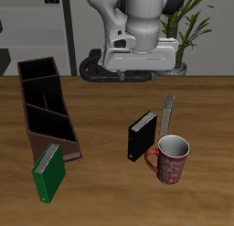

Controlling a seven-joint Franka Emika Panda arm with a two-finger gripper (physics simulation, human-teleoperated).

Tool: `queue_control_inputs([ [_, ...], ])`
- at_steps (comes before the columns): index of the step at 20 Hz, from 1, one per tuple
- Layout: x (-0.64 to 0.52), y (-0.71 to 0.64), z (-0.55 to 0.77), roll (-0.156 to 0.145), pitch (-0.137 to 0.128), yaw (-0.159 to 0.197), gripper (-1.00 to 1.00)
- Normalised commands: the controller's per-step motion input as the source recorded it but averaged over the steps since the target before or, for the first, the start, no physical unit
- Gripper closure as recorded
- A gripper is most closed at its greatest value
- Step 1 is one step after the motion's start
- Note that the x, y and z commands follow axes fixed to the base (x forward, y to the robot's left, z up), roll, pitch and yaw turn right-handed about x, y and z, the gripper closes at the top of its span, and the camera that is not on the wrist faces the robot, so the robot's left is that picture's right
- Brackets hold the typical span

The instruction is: Place the black book into the right desk caddy's left compartment and place the red mug into the right desk caddy's right compartment

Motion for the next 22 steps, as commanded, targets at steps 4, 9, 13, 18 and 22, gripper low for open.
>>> queue_control_inputs([
  [4, 0.17, 0.11, -0.09, 0.028, 0.009, -0.003, -1.00],
  [9, 0.18, 0.06, -0.10, 0.003, 0.008, -0.001, -1.00],
  [13, 0.16, 0.01, -0.12, -0.009, 0.011, -0.023, -1.00],
  [18, 0.08, -0.03, -0.09, -0.014, -0.003, -0.030, -1.00],
  [22, 0.08, -0.04, -0.33, 0.005, 0.023, -0.034, -1.00],
])
